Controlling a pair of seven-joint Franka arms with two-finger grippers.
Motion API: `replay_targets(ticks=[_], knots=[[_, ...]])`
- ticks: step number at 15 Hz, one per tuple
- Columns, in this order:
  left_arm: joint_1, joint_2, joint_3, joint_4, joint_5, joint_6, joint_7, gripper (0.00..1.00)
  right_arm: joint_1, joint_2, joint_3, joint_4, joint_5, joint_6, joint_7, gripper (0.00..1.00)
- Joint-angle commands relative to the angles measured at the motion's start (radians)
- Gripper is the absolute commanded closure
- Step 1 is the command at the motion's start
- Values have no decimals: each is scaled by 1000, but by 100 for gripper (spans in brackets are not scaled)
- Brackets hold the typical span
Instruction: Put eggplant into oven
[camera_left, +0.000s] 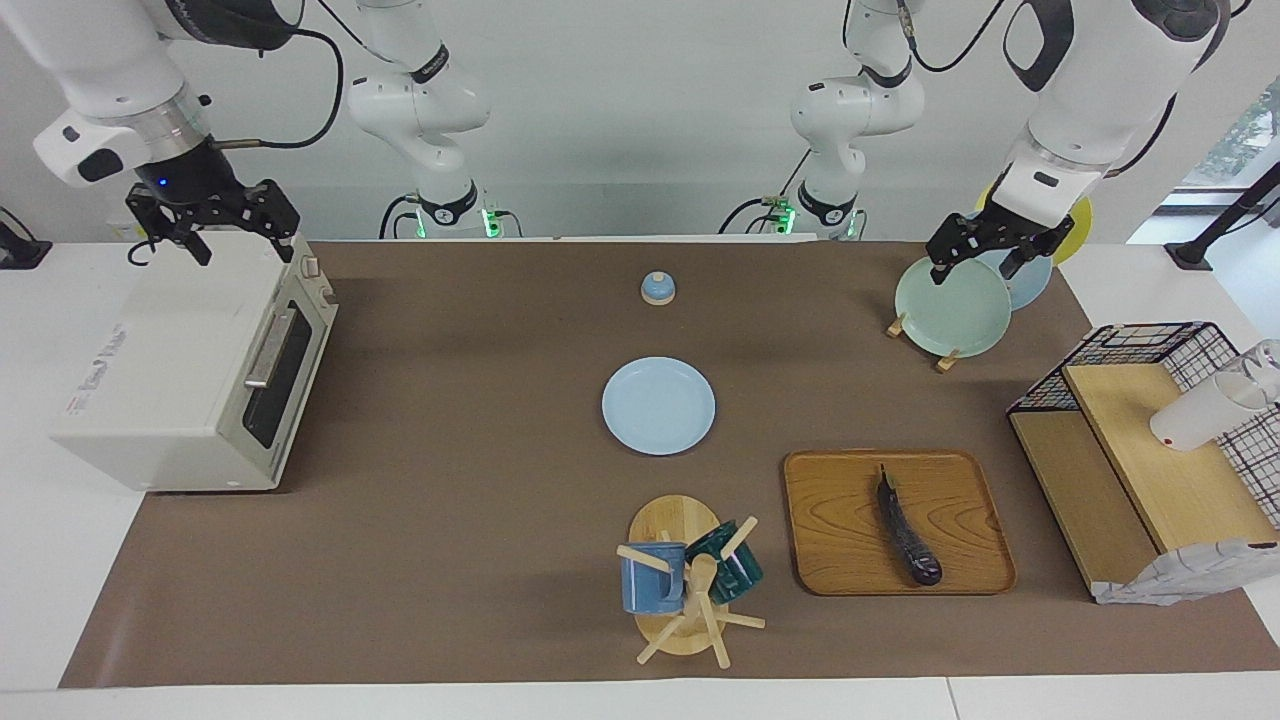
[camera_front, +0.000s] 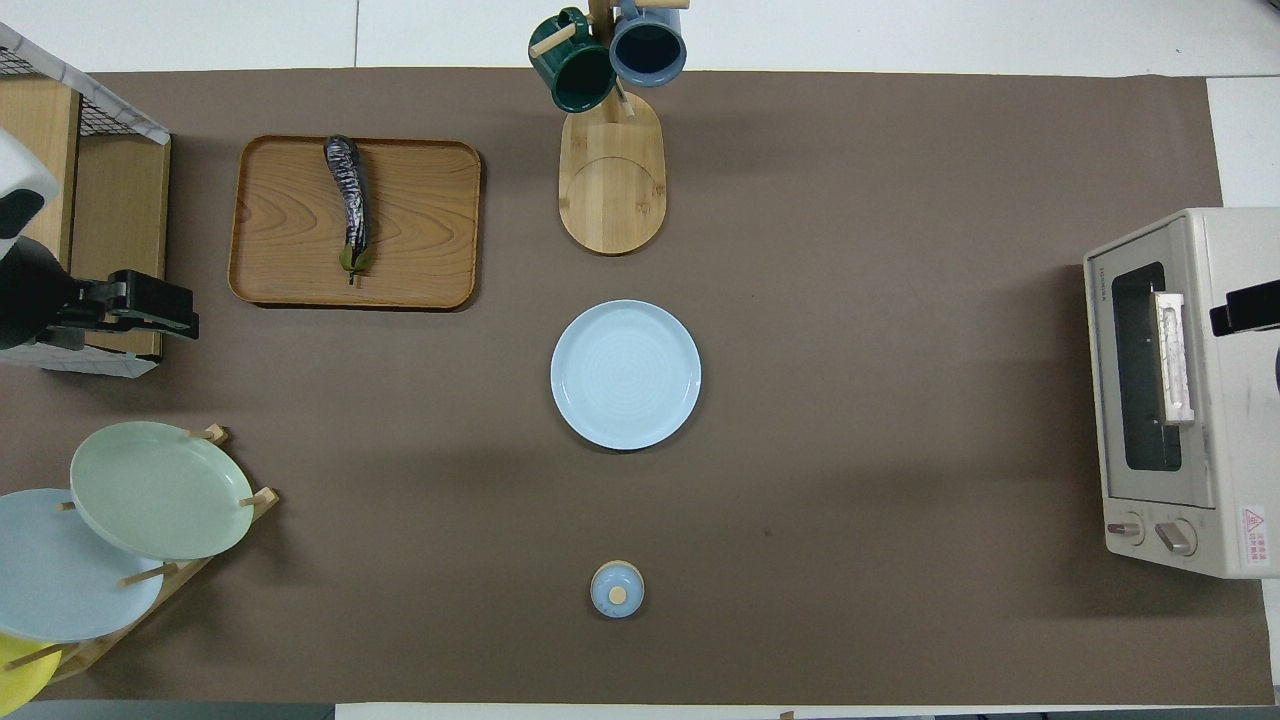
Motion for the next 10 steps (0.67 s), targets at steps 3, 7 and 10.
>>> replay_targets(ticks=[3,7,10], knots=[[9,-8,0,-13,-11,17,12,0,2,-9,-3,-10,16,-10,14,0],[-1,-11,-2,-18,-11,18,17,0,2,-9,-2,-10,16,-10,15,0],[-5,-14,-3,-22,-9,18,11,0,0,-9,-3,-10,16,-10,14,0]])
